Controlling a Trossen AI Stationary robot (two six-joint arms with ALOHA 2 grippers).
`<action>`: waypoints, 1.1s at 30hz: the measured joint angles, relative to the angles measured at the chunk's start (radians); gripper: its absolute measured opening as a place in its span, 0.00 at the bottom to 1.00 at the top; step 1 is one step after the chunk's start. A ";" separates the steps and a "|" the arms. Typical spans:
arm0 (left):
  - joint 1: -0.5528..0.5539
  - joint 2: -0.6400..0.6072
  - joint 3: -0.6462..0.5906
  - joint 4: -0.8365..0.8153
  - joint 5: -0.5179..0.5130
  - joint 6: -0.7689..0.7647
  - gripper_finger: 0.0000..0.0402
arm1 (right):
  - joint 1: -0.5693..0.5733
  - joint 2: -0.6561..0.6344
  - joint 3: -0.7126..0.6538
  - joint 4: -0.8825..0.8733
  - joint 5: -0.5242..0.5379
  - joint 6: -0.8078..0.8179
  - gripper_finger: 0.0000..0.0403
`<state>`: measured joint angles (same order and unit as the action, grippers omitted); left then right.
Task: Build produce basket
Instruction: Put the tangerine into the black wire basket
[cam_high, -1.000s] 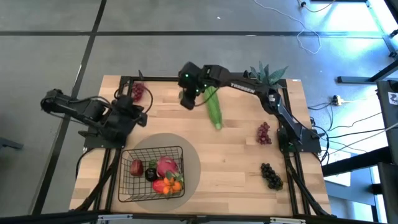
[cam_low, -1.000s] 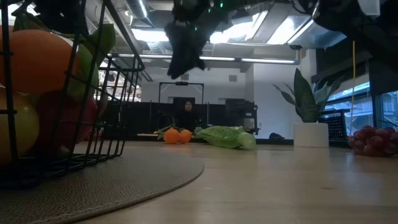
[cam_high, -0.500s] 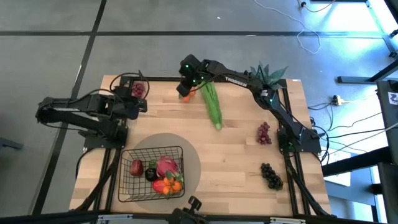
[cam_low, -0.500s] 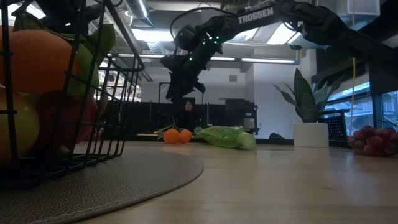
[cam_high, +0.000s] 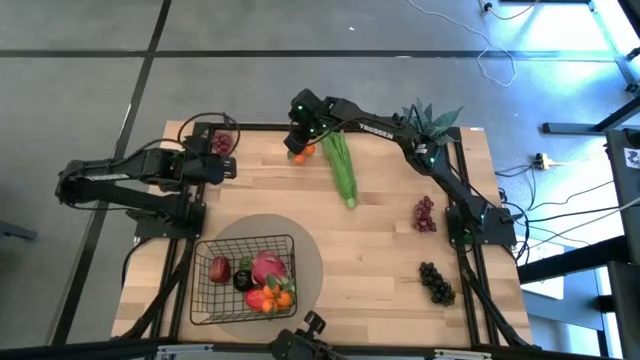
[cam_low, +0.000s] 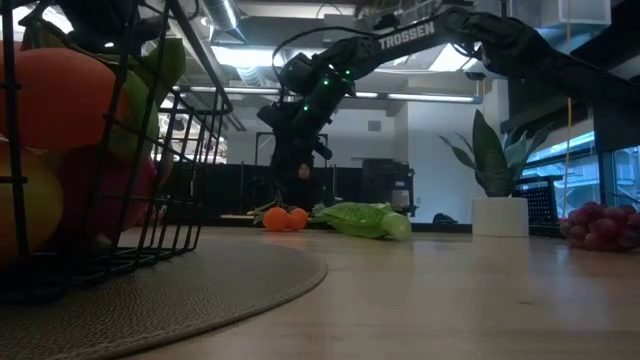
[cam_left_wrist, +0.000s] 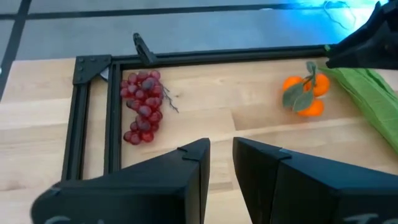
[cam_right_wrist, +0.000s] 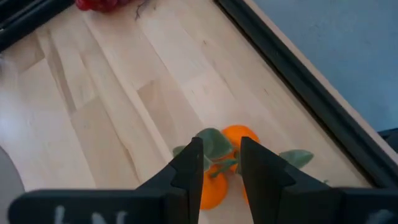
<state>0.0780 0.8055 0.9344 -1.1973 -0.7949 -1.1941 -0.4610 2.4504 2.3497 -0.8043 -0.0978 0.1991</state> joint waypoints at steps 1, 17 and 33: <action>0.003 0.000 0.000 0.000 0.007 0.000 0.15 | 0.000 0.000 0.000 0.000 0.000 -0.005 0.23; 0.009 0.000 0.000 0.000 0.031 0.026 0.15 | -0.005 0.019 0.000 -0.052 -0.049 -0.286 0.23; 0.009 0.000 0.000 0.000 0.030 0.026 0.15 | -0.043 0.063 0.001 -0.019 -0.096 -0.126 0.23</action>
<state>0.0872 0.8055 0.9344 -1.1969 -0.7647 -1.1685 -0.5041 2.5131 2.3505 -0.8230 -0.1936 0.0734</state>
